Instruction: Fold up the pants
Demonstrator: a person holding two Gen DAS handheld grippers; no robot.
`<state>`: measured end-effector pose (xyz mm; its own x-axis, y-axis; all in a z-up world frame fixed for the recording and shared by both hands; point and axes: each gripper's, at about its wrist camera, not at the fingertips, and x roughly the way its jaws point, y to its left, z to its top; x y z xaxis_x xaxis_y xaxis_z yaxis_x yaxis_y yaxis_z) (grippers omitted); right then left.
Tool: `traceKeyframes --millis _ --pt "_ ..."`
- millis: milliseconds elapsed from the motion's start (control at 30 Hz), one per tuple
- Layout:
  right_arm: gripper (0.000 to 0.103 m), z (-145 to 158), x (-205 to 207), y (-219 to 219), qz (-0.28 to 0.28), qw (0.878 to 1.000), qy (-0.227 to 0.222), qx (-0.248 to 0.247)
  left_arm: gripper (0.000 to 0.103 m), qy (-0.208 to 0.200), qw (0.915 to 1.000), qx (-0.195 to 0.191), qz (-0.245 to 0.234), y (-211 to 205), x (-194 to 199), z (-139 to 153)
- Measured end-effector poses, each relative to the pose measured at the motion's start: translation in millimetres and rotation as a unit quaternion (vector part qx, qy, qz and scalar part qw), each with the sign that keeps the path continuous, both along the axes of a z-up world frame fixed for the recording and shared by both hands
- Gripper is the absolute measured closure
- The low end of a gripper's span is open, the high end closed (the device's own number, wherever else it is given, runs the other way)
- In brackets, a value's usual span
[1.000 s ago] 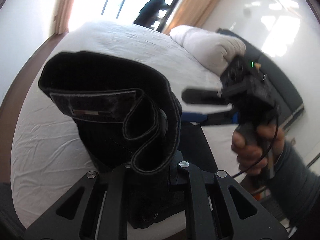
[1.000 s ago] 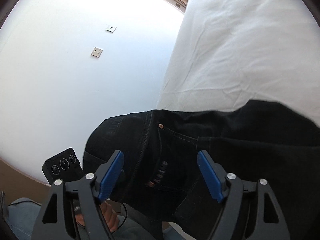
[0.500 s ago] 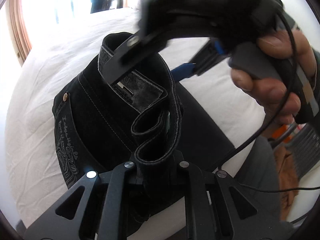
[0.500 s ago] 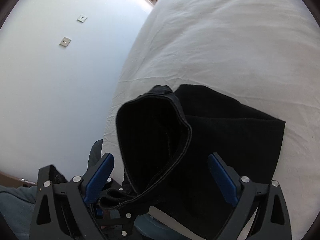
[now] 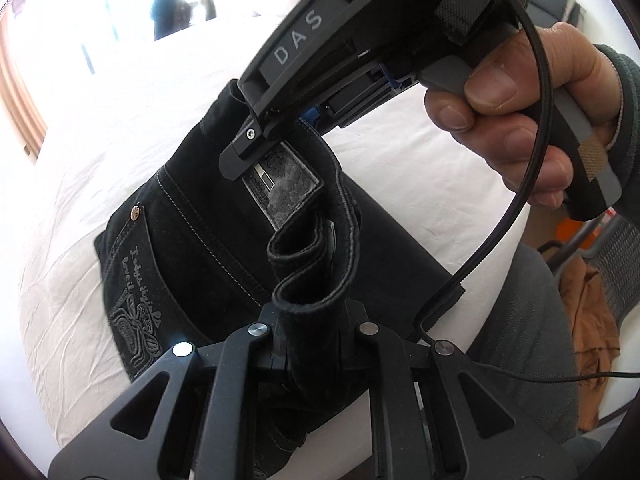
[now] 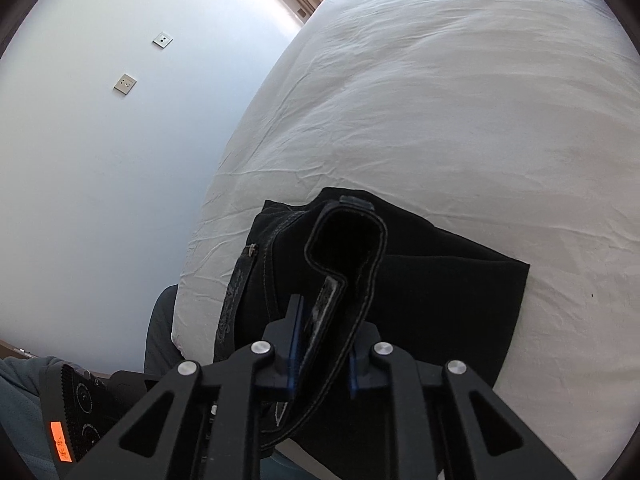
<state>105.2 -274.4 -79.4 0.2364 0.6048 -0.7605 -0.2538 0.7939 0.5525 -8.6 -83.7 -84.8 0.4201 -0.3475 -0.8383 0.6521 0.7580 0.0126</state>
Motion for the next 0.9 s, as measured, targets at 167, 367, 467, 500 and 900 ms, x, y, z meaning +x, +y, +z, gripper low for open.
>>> traceKeyframes --millis 167,367,467,500,900 --pt "0.084 -36.0 -6.8 -40.2 -0.035 0.999 0.024 0.027 0.092 0.018 0.9994 0.021 -0.023 -26.5 0.6 -24.9" --pt "0.085 -69.8 -0.2 -65.1 -0.057 0.997 0.038 0.046 0.09 0.024 0.999 0.029 -0.024 -46.2 11.3 -47.9" --pt "0.085 -77.2 4.7 -68.6 -0.055 0.997 0.038 0.049 0.087 0.022 0.9992 0.023 -0.025 -55.5 13.2 -52.4" --pt "0.085 -79.0 5.7 -69.7 -0.053 0.997 0.039 0.052 0.083 0.024 0.9992 0.016 -0.027 -60.4 12.5 -56.8" --pt "0.069 -94.1 -6.2 -99.4 -0.081 0.988 0.053 0.123 0.039 0.069 0.9859 -0.152 -0.005 23.2 21.8 10.5"
